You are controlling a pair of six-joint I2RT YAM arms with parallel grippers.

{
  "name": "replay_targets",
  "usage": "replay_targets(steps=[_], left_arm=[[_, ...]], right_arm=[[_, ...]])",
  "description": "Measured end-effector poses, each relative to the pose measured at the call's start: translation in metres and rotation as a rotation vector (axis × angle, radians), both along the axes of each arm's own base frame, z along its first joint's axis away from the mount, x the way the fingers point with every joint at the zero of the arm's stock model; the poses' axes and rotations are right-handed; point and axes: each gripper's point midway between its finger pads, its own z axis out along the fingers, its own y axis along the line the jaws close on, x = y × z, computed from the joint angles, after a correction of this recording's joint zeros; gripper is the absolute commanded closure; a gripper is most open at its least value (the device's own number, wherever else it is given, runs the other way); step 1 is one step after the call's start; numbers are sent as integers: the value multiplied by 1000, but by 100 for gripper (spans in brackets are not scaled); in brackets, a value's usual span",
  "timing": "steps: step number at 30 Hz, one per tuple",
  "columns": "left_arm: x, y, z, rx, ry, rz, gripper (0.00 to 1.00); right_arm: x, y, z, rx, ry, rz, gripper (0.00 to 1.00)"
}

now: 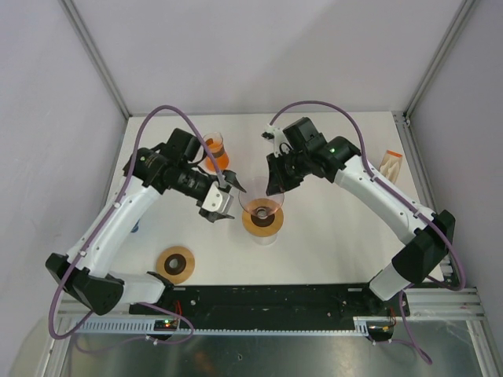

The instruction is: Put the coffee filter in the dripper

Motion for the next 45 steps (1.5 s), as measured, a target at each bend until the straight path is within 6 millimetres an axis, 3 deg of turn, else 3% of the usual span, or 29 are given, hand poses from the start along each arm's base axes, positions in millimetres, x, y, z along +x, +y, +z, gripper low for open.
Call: replay_targets(steps=[17, 22, 31, 45], left_arm=[[1, -10, -31, 61, -23, -73, 53], [4, -17, -38, 91, -53, -91, 68], [8, -21, -40, 103, -99, -98, 82], [7, -22, -42, 106, -105, -104, 96]], right_arm=[[4, -2, -7, -10, 11, 2, 100], [2, -1, -11, -10, 20, 8, 100], [2, 1, -11, 0, 22, 16, 100], [2, 0, -12, -5, 13, 29, 100]])
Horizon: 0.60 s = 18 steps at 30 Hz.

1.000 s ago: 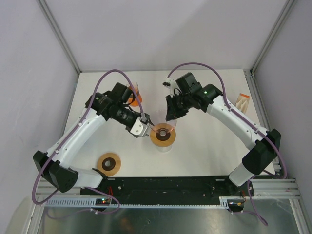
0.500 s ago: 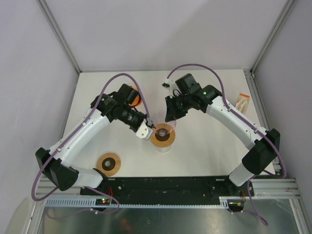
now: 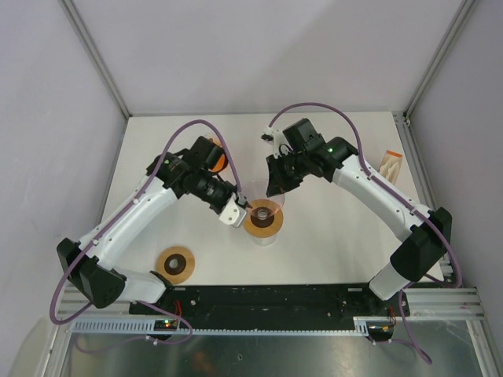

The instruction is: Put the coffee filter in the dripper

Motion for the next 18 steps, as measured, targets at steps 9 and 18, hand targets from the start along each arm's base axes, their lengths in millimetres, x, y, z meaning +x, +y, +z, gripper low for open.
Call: replay_targets(steps=[9, 18], left_arm=[[0, -1, -2, -20, -29, -6, 99], [-1, -2, -6, -40, -36, -13, 100]], right_arm=[[-1, 1, -1, 15, -19, 9, 100], [-1, 2, -1, 22, -31, 13, 100]])
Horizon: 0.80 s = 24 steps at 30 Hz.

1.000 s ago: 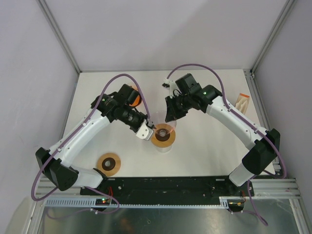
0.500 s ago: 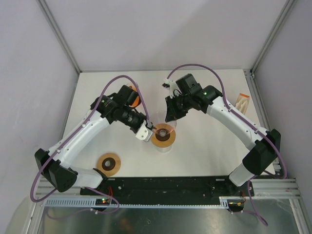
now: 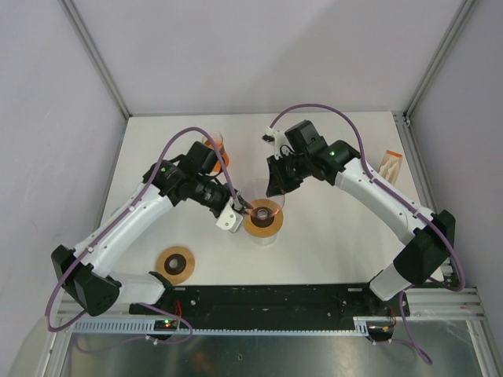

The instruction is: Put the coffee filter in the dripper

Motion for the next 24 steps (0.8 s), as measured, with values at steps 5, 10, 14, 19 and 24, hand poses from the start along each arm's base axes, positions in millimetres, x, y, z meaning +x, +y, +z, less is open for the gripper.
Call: replay_targets(steps=[5, 10, 14, 19, 24], left_arm=[[-2, -3, -2, -23, 10, -9, 100], [-3, -5, -3, -45, 27, -18, 100], [-5, -6, -5, -56, 45, -25, 100], [-6, -8, -6, -71, 51, -35, 100], [-7, -10, -6, -89, 53, -50, 100]], right_arm=[[1, -1, 0, -1, 0, -2, 100], [1, -2, 0, -3, 0, -3, 100], [1, -3, 0, -5, -2, -1, 100], [1, -3, -1, 0, -7, 0, 100], [1, -4, -1, 13, -21, 0, 100]])
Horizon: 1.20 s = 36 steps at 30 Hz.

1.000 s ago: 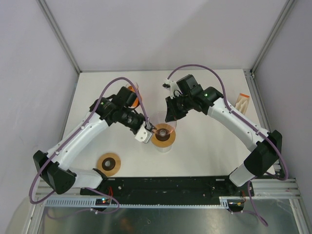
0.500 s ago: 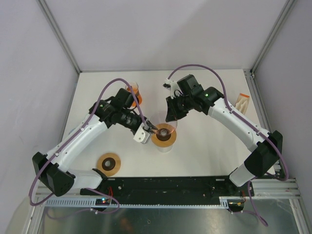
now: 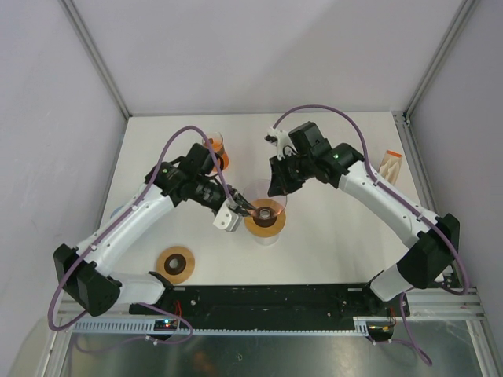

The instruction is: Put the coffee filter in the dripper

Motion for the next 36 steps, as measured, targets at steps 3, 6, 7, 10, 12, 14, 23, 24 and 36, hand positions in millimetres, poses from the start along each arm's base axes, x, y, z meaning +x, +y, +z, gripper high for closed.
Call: replay_targets(steps=[3, 6, 7, 10, 12, 14, 23, 24, 36], left_arm=[[0, 0, 0, -10, 3, -5, 100], [0, -1, -1, -24, 12, -15, 100], [0, -1, -1, -27, 15, -15, 100], [1, -1, -3, -36, 33, -18, 100], [3, -1, -9, -31, 47, -14, 100], [4, -2, -10, -52, 65, -20, 100], [5, -2, -11, -82, 83, -32, 100], [5, -2, -11, -83, 82, -33, 100], [9, -1, -5, -54, 120, 7, 64]], right_arm=[[0, 0, 0, 6, -7, -1, 100], [1, -1, 0, 10, -10, -3, 100], [1, 0, 0, 10, -11, -3, 100], [2, -1, -1, 8, -10, -8, 100], [3, -2, -7, -6, -5, -16, 100], [4, -2, -9, -5, 5, -23, 100], [5, -2, -11, -6, 13, -32, 100], [5, -2, -10, -6, 12, -32, 100], [6, -3, -11, -9, 9, -44, 100]])
